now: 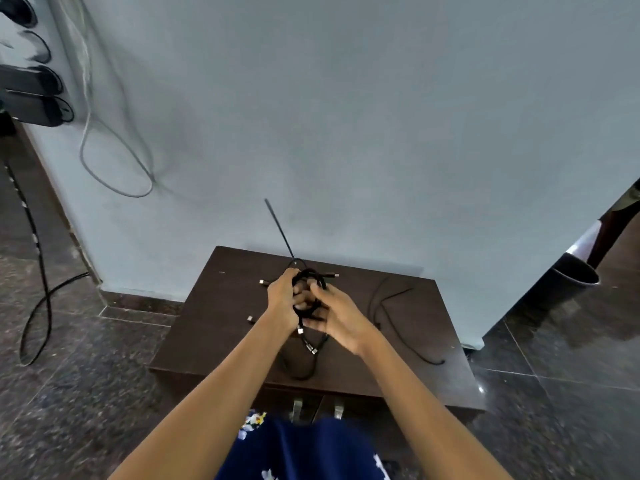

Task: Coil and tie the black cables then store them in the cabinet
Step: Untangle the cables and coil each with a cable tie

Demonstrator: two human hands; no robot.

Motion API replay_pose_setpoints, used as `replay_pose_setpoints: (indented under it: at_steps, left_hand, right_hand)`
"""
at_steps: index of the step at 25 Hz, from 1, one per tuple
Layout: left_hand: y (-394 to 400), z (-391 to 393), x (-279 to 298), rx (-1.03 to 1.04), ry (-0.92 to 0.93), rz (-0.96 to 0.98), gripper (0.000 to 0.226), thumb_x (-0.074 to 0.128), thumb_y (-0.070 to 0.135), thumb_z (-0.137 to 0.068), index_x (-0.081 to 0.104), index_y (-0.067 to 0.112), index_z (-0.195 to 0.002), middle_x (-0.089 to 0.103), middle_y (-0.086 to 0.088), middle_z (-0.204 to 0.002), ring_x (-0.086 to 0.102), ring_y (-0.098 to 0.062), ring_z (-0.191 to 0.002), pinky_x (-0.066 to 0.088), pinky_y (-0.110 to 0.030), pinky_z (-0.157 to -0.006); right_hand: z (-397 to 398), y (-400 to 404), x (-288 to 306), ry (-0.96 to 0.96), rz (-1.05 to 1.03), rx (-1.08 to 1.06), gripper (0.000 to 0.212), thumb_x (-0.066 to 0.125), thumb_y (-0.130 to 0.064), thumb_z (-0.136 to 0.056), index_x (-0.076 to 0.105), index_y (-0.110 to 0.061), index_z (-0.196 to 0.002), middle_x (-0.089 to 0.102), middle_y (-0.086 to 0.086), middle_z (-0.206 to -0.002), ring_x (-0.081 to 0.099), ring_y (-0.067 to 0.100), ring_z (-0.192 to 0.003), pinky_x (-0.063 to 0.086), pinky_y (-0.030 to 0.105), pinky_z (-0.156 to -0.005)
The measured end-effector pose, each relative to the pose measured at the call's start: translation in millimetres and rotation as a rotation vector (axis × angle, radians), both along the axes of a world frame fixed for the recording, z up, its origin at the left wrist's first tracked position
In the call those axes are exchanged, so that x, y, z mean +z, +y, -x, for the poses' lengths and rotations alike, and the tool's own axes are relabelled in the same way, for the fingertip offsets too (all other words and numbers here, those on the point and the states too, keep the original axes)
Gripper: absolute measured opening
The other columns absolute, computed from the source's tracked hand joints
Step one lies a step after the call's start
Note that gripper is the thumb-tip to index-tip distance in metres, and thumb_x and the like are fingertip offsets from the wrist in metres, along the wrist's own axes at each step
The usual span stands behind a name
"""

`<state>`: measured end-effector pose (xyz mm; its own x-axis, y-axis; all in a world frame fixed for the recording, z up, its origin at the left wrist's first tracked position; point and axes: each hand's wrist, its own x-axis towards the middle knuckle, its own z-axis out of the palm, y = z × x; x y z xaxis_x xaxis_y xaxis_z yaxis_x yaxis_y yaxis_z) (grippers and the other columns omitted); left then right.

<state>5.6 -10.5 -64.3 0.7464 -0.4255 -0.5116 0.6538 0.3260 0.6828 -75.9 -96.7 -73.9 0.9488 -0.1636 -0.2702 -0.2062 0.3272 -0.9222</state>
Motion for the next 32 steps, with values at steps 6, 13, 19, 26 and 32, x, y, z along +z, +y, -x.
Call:
replay_pose_setpoints:
  at_steps: [6,13,19,26,32]
  left_hand:
    - [-95,-15,-27,-0.029,-0.001,-0.083,0.034,0.043,0.022,-0.098,0.052,0.011,-0.068,0.047,-0.002,-0.059,0.041,-0.016,-0.049,0.04,-0.027,-0.049]
    - [-128,-29,-46,-0.217,0.07,-0.152,0.051,0.025,0.043,-0.101,0.046,0.003,-0.126,0.059,-0.011,-0.105,0.056,-0.024,-0.092,0.039,-0.036,-0.09]
    - [-124,-30,-40,-0.365,-0.279,-0.448,0.043,0.03,0.036,-0.1,0.049,0.009,-0.127,0.054,-0.012,-0.125,0.053,-0.023,-0.105,0.04,-0.033,-0.094]
    - [-49,-48,-47,-0.2,-1.107,-1.302,0.033,0.052,0.013,-0.084,0.051,0.006,-0.116,0.052,-0.014,-0.122,0.047,-0.032,-0.115,0.038,-0.04,-0.093]
    - [11,-57,-70,-0.473,-0.594,-1.252,0.041,0.059,0.04,-0.088,0.06,0.006,-0.11,0.063,-0.014,-0.118,0.056,-0.032,-0.114,0.04,-0.042,-0.104]
  right_hand:
    - [-18,-61,-42,0.162,0.115,-0.39,0.023,0.057,-0.015,-0.094,0.06,0.001,-0.111,0.067,0.013,-0.089,0.065,0.018,-0.068,0.058,0.031,-0.064]
    - [-45,-119,-54,0.503,0.366,-0.519,0.027,0.049,-0.014,-0.097,0.061,0.006,-0.111,0.064,0.014,-0.081,0.061,0.02,-0.061,0.059,0.034,-0.063]
    - [-49,-119,-42,0.736,0.977,-0.371,0.036,0.046,-0.038,-0.095,0.06,-0.006,-0.104,0.072,0.011,-0.081,0.072,0.026,-0.071,0.056,0.034,-0.075]
    - [-47,-77,-33,0.357,1.347,-0.223,0.022,0.046,-0.031,-0.095,0.065,-0.019,-0.099,0.066,0.003,-0.11,0.061,0.028,-0.102,0.04,0.032,-0.074]
    - [-41,-17,-41,0.283,1.498,0.343,0.049,0.054,-0.059,-0.084,0.061,-0.022,-0.116,0.055,0.003,-0.117,0.057,0.022,-0.109,0.044,0.037,-0.084]
